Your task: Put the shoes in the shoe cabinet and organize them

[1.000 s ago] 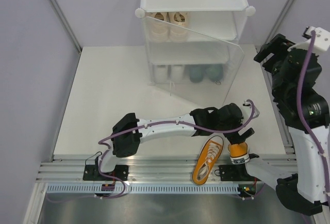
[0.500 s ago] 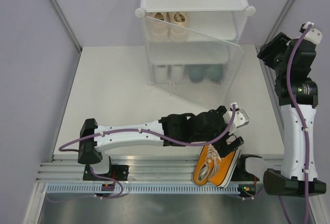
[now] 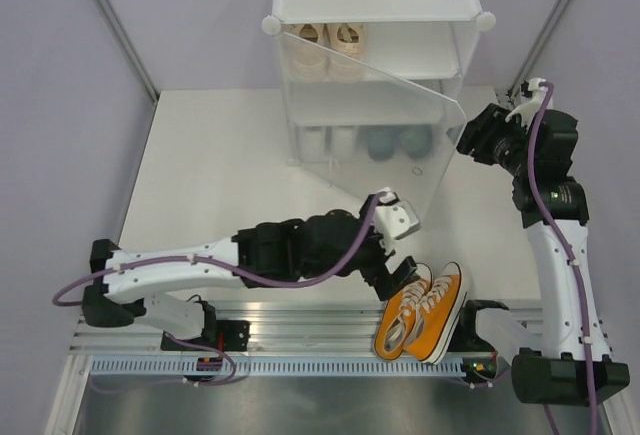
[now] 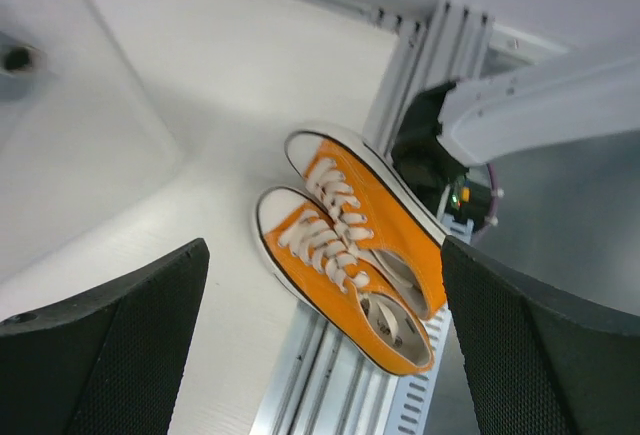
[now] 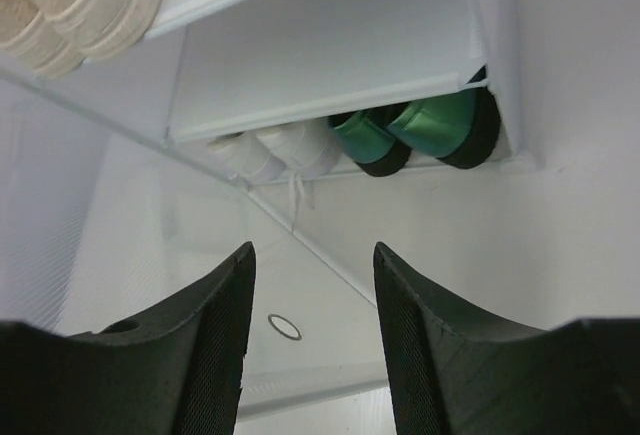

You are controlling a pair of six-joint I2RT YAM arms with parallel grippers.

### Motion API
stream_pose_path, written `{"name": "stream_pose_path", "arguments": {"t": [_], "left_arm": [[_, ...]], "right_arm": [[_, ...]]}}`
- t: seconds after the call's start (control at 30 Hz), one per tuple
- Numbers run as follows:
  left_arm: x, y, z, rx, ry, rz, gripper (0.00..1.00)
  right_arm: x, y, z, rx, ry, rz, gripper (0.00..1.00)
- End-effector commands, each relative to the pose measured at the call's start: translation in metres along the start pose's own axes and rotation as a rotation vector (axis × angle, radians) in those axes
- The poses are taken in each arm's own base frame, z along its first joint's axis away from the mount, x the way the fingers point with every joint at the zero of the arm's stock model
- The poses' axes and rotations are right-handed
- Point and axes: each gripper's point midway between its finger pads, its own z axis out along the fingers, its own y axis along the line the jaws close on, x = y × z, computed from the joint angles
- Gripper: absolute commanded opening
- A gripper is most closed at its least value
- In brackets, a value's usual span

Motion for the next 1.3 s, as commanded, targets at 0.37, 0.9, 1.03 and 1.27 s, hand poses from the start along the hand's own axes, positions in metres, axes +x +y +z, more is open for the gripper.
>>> {"name": "stream_pose_path", "arguments": {"t": [0.37,0.9,1.03,1.27], "left_arm": [[0.002,0.143,-0.146,-0.776,-0.292,-0.222,0.99],[0.103,0.199,-0.214,-1.179,-0.184,-0.502,0.99],[0.123,0.220,-0.232,-1.268,-0.104,-0.537,1.00],[0.137,0.235,-0.239,-1.318,-0.066,-0.542,1.00]], "right_arm": [[0.119,0.080,-0.052,-0.450,0.191,-0.118,0.55],[0.228,0.194,-0.022,-0.597,0.374,-0.272,0.55],[0.242,0.217,-0.016,-0.653,0.379,-0.287,0.58],[0.249,0.224,-0.011,-0.674,0.393,-0.277,0.63]]}}
